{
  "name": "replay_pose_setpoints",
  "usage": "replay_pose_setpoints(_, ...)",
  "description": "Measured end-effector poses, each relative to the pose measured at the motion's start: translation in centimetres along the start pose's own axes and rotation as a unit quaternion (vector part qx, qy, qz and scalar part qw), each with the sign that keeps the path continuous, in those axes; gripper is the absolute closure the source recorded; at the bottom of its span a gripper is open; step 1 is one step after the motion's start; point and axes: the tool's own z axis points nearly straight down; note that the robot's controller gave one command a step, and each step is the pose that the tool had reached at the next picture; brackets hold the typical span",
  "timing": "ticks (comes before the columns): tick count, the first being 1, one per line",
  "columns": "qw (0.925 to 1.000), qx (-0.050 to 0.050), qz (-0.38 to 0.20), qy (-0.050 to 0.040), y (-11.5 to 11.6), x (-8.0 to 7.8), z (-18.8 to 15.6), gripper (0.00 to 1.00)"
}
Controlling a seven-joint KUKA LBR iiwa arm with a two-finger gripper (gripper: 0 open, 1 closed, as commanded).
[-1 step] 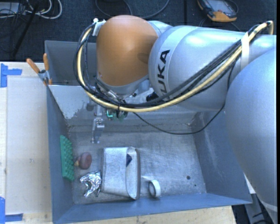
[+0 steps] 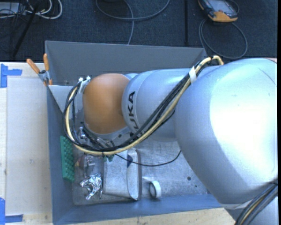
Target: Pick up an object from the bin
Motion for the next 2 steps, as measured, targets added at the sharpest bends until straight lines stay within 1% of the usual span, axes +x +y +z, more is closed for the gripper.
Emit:
replay_pose_setpoints(1,1.0000,-0.001,0.002,-0.0040,0.0,-0.3,-0.5,1.00)
replay_pose_setpoints(2,0.9877,-0.001,-0.156,-0.0101,-0.7,-0.2,-21.2,1.00)
